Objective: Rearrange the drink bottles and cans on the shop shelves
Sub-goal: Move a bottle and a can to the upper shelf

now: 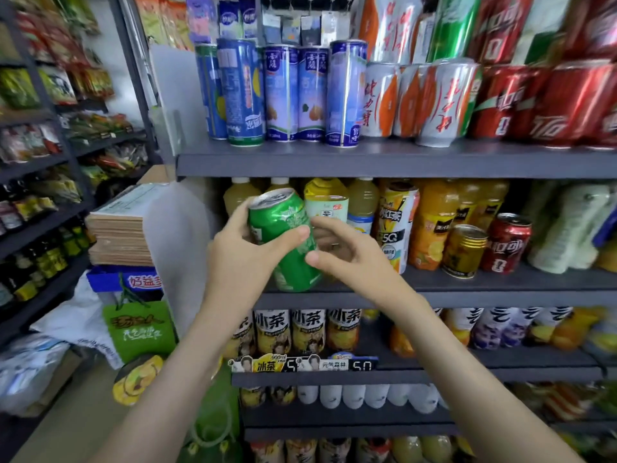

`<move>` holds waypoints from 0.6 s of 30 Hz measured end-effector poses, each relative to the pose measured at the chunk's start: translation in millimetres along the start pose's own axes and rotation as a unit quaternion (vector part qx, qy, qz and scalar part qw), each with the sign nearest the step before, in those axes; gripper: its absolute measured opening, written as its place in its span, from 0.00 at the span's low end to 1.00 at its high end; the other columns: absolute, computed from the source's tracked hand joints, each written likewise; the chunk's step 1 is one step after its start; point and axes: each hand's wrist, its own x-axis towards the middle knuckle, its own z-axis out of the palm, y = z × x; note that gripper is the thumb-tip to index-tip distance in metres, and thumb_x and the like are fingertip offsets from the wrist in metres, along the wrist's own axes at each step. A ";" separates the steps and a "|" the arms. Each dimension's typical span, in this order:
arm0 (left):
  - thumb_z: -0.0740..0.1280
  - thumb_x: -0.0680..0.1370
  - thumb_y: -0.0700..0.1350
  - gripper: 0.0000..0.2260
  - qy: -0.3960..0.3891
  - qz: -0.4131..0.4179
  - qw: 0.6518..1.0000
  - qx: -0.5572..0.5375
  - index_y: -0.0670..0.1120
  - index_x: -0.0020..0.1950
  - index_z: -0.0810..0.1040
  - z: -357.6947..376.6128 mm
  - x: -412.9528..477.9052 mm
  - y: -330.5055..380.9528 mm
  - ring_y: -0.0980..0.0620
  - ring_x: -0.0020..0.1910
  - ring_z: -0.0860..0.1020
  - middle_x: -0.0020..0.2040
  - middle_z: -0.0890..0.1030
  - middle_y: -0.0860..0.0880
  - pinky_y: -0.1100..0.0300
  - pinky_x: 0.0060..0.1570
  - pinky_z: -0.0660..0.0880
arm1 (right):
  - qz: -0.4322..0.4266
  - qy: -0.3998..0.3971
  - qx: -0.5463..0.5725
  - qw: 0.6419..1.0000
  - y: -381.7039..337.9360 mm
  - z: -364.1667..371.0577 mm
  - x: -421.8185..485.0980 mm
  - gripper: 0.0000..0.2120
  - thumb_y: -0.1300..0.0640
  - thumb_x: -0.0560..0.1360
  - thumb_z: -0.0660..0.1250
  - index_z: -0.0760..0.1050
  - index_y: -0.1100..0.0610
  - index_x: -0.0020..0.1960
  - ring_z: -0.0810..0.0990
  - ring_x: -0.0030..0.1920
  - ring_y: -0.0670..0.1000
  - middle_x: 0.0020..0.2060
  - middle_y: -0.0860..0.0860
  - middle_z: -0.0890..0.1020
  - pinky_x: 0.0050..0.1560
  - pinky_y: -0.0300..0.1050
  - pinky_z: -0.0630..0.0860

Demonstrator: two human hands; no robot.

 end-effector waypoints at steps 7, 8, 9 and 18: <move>0.80 0.60 0.49 0.24 0.003 0.015 0.986 -0.167 0.53 0.51 0.74 65.5 13.5 48.3 0.56 0.47 0.81 0.47 0.82 0.54 0.55 0.49 0.79 | 0.052 0.055 0.004 0.997 -14.4 -61.8 -20.4 0.28 0.45 0.64 0.76 0.71 0.46 0.61 0.80 0.55 0.45 0.55 0.46 0.81 0.59 0.47 0.77; 0.79 0.60 0.48 0.24 -0.005 0.014 0.981 -0.194 0.52 0.52 0.73 77.0 14.1 54.2 0.55 0.48 0.81 0.48 0.81 0.53 0.54 0.49 0.79 | 0.076 0.067 0.078 0.992 -13.9 -73.1 -24.5 0.27 0.48 0.65 0.74 0.72 0.49 0.62 0.81 0.56 0.49 0.56 0.49 0.82 0.59 0.50 0.77; 0.78 0.62 0.47 0.24 -0.018 0.018 0.978 -0.209 0.51 0.53 0.72 88.7 14.0 60.1 0.55 0.49 0.81 0.49 0.80 0.53 0.53 0.48 0.79 | 0.085 0.071 0.156 0.982 -12.5 -84.5 -28.3 0.26 0.51 0.67 0.72 0.72 0.53 0.63 0.81 0.57 0.52 0.57 0.52 0.82 0.59 0.51 0.77; 0.75 0.66 0.56 0.22 -0.141 0.078 0.979 -0.122 0.52 0.53 0.70 188.8 17.5 107.9 0.62 0.47 0.80 0.48 0.81 0.56 0.62 0.48 0.76 | -0.100 0.186 0.419 0.883 -30.5 -185.0 -39.9 0.32 0.56 0.70 0.70 0.64 0.65 0.71 0.78 0.60 0.58 0.60 0.61 0.78 0.59 0.53 0.77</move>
